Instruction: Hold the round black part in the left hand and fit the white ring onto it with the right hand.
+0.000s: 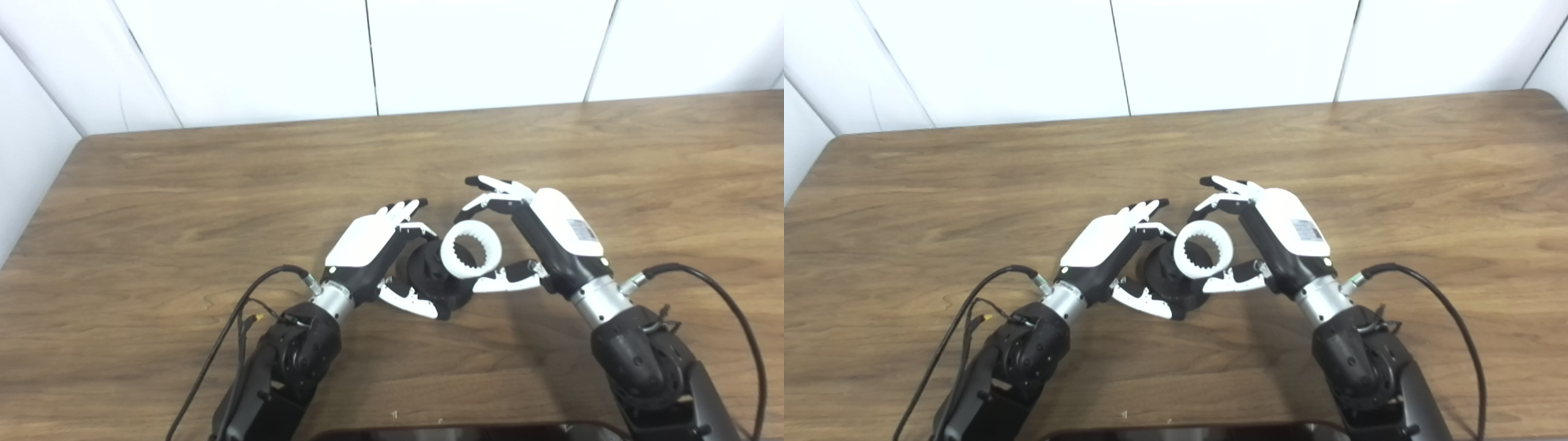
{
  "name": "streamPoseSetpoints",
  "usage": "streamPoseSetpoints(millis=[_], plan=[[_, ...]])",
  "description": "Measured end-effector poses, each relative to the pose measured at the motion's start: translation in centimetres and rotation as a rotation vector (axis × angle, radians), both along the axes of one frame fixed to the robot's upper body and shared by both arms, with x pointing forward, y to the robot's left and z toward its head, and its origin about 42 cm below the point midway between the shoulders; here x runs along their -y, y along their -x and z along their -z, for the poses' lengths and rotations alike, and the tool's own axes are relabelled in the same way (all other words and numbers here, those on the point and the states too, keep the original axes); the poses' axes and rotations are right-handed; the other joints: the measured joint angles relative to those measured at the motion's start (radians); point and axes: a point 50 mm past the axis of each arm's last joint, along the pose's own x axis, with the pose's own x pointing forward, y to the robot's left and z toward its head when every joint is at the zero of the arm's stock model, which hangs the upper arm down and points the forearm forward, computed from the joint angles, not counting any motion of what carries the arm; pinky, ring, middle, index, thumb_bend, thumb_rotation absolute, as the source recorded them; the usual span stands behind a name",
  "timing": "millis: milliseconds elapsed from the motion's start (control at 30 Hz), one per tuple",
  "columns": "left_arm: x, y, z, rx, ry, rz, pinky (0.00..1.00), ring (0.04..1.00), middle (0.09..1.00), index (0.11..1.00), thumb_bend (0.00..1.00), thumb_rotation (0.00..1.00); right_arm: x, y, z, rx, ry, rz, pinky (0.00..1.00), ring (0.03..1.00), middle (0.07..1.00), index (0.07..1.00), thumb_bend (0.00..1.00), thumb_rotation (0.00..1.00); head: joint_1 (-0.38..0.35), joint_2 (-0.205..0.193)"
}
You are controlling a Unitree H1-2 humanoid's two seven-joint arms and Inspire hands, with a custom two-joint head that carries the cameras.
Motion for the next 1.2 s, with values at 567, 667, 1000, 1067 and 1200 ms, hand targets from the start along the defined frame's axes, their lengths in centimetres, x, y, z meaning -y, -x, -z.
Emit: streamPoseSetpoints(millis=[567,667,1000,1067,1200], plan=[[-0.1,-0.3,-0.2,0.007,-0.011,-0.013,1.0,1.0,1.0,0.597,0.99,0.4,-2.8,-2.3,0.7,-0.038,0.037,-0.059,0.9,0.854,0.87,0.494,0.52,0.16,0.008,0.008],[-0.1,-0.3,-0.2,0.011,-0.02,-0.014,1.0,1.0,1.0,0.601,0.99,0.39,-2.9,-2.4,0.9,-0.042,0.046,-0.059,0.9,0.854,0.868,0.494,0.52,0.16,0.006,0.011],[-0.2,-0.3,-0.2,0.002,-0.011,-0.015,1.0,1.0,1.0,0.606,0.98,0.37,-2.9,-2.2,1.4,-0.026,0.056,-0.072,0.87,0.852,0.872,0.494,0.52,0.16,0.012,0.017],[-0.2,-0.3,-0.2,-0.001,-0.01,-0.016,1.0,1.0,1.0,0.609,0.98,0.37,-2.9,-2.2,1.5,-0.022,0.056,-0.072,0.87,0.853,0.874,0.494,0.52,0.16,0.011,0.017],[-0.3,-0.3,-0.3,-0.002,-0.011,-0.017,1.0,1.0,1.0,0.61,0.99,0.37,-2.8,-2.1,1.6,-0.016,0.059,-0.073,0.86,0.849,0.874,0.494,0.52,0.16,0.009,0.018]])
